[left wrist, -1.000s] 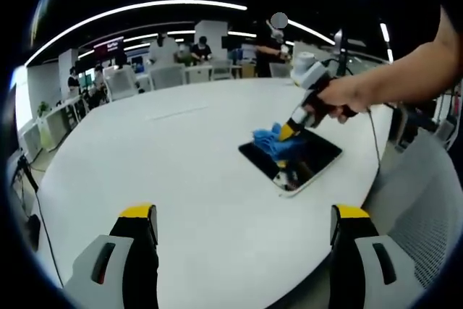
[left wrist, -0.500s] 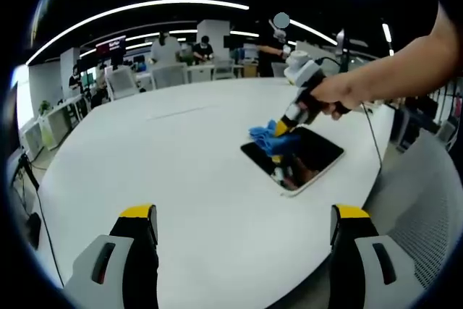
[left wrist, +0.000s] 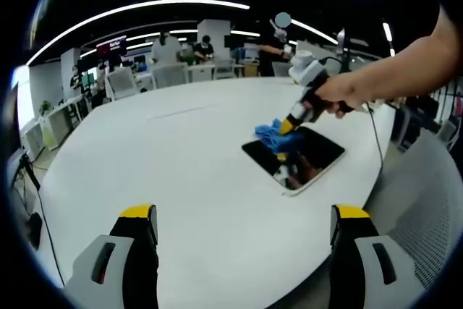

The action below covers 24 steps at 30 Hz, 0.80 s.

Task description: Wipe the mirror surface with the cleaning cloth until all visible marks leave the cleaned area.

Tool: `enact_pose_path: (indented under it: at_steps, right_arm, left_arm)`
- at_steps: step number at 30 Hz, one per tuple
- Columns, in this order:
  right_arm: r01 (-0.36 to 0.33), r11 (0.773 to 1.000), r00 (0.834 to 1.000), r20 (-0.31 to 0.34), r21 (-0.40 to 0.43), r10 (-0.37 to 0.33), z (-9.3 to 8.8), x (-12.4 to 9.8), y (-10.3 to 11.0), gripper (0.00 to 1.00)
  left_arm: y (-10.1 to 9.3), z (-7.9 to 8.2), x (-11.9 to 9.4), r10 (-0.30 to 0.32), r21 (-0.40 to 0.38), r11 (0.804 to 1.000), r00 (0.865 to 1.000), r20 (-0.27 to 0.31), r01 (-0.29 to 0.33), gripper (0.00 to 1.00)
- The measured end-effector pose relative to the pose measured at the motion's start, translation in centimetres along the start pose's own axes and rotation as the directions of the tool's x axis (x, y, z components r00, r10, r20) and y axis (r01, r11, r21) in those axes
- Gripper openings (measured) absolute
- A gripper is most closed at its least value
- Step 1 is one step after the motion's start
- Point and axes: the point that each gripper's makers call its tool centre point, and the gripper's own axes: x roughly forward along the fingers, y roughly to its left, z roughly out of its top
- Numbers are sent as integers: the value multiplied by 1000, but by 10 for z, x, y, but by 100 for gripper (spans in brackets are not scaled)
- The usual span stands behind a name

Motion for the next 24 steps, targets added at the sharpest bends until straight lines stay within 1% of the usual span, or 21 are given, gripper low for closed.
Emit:
enact_pose_path:
  at_steps: [7, 14, 24]
  right_arm:
    - [14, 1000, 1000, -2, 4, -14, -5, -9, -12, 0]
    - [27, 1000, 1000, -5, 8, -27, -3, -9, -25, 0]
    - [39, 999, 999, 1, 4, -39, -3, -9, -27, 0]
  left_arm:
    - [0, 0, 0, 0, 3, 1000, 1000, -3, 0, 99]
    - [-1, 0, 1, -1, 4, 1000, 1000, -4, 1, 99]
    - [0, 0, 1, -2, 6, 1000, 1000, -5, 2, 99]
